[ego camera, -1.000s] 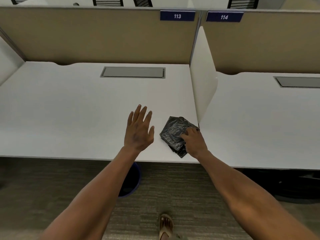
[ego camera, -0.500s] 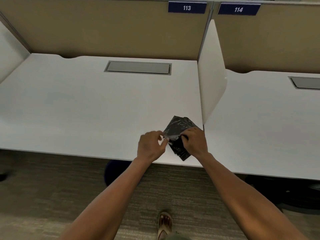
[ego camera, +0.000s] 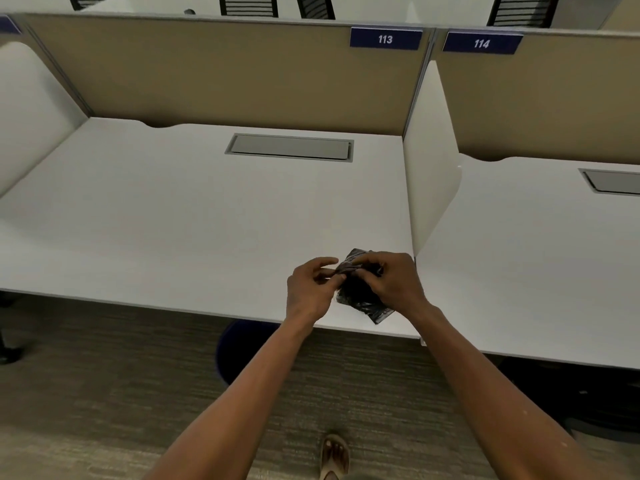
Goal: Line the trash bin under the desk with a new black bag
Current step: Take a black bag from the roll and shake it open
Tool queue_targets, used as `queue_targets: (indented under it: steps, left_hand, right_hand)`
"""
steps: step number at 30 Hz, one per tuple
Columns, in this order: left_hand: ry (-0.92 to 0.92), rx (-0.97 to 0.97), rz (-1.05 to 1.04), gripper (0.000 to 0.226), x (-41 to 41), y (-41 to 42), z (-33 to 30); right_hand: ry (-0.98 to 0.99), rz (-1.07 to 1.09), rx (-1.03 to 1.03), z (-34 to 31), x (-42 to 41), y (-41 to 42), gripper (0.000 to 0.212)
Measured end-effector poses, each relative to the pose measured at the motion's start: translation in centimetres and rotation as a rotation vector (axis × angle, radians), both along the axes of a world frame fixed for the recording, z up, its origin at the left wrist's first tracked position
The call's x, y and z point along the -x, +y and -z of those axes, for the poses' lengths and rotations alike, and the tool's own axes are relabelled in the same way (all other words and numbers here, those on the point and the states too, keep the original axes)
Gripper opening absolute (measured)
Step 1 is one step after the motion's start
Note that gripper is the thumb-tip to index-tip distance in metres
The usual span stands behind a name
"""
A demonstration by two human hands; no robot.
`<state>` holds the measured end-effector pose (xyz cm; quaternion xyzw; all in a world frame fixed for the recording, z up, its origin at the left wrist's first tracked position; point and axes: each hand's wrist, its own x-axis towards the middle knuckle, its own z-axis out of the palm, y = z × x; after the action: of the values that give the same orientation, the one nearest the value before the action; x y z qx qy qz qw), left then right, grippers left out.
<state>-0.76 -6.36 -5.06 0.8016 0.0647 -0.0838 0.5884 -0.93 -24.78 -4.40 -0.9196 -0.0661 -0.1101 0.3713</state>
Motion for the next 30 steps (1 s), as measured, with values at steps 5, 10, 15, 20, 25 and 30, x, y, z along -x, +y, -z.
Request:
queue_targets:
  steps: [5,10,15,20,25,30]
  left_hand:
    - [-0.072,0.174,-0.085,0.025,1.1,3.2,-3.0]
    - [-0.129,0.296,-0.03,0.035,2.9,6.6,-5.7]
    - [-0.143,0.216,0.014,0.043,5.1,10.2,-7.2]
    - [-0.109,0.105,0.126,0.058,8.2,14.1,-7.6]
    - [-0.138,-0.194,0.209,0.062,10.8,17.4,-7.3]
    - [-0.168,-0.309,0.151,0.038,13.2,20.9,-6.4]
  right_hand:
    - [0.004,-0.108,0.036,-3.5,1.4,0.3,0.027]
    - [-0.099,-0.083,-0.027,-5.4,3.2,2.0,0.013]
    - [-0.052,-0.014,-0.164,-6.7,4.7,5.3,0.008]
    - [0.001,-0.012,-0.325,-7.6,5.9,9.5,0.007]
    - [0.023,-0.008,-0.328,-8.2,6.5,12.9,0.006]
    - [0.014,0.071,-0.296,-8.8,7.3,14.9,0.005]
